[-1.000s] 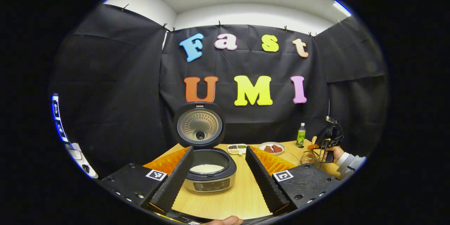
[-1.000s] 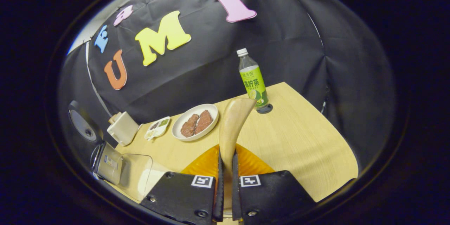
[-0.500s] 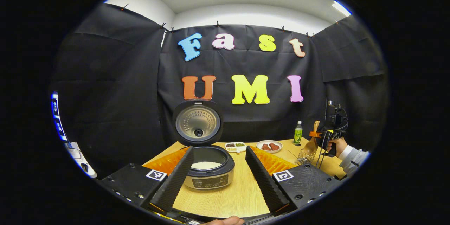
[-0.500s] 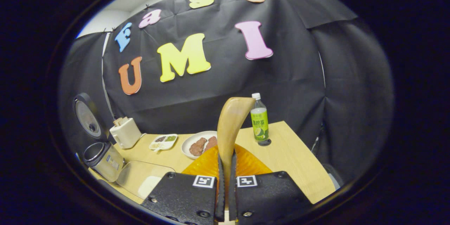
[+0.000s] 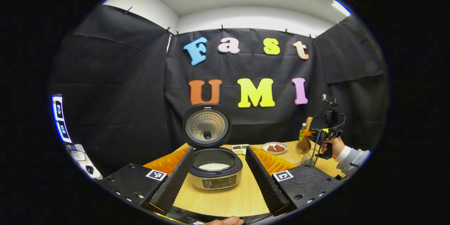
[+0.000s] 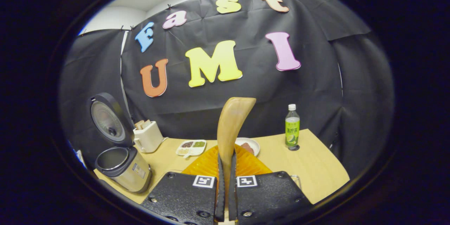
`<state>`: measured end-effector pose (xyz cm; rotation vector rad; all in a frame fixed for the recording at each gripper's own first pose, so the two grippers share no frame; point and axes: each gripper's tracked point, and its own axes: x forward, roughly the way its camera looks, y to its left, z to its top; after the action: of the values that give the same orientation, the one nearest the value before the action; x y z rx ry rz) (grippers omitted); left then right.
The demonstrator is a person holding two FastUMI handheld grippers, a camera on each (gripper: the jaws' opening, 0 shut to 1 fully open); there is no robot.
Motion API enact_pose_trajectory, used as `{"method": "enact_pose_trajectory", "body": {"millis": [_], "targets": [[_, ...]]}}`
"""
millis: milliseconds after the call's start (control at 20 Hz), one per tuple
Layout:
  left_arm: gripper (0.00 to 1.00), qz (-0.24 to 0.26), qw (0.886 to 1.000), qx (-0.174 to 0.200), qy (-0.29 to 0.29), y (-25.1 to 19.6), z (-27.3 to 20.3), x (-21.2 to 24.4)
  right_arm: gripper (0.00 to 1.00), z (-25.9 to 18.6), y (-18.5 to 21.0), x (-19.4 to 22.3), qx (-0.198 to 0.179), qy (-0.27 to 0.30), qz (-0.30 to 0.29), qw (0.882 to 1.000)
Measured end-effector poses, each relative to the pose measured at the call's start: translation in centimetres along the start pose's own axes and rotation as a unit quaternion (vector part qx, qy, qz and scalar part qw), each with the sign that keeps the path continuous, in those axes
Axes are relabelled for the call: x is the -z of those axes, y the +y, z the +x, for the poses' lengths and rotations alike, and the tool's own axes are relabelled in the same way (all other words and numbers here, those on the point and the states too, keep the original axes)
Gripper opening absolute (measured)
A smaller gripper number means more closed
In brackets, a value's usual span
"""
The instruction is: Close the left gripper, press the button to open the rice cooker; take a wooden spoon from the chopstick holder with the right hand, scoop a spoonful of rice and pour it into the rice cooker, then put the wooden spoon back into the chopstick holder.
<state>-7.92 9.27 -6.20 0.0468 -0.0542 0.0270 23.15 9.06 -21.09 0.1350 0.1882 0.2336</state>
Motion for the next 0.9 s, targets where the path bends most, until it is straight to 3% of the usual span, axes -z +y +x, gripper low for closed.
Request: {"method": "enact_pose_trajectory", "body": {"millis": [150,400,650,900], "targets": [[0.94,0.0,1.0,-0.002,0.009,0.0,-0.3,0.6,0.1,1.4,2.2,2.8,0.006,0.009,-0.008,1.0],[0.94,-0.013,1.0,-0.002,0.008,0.8,-0.4,1.0,0.1,3.4,2.9,8.0,0.053,0.02,-0.083,0.995],[0.94,-0.013,1.0,0.003,0.026,0.3,0.2,2.5,0.1,3.6,3.1,8.4,0.089,-0.02,-0.171,0.981],[0.94,-0.033,0.999,0.004,0.019,0.1,0.5,2.9,0.1,3.8,2.5,11.4,0.126,-0.002,-0.179,0.976]]}}
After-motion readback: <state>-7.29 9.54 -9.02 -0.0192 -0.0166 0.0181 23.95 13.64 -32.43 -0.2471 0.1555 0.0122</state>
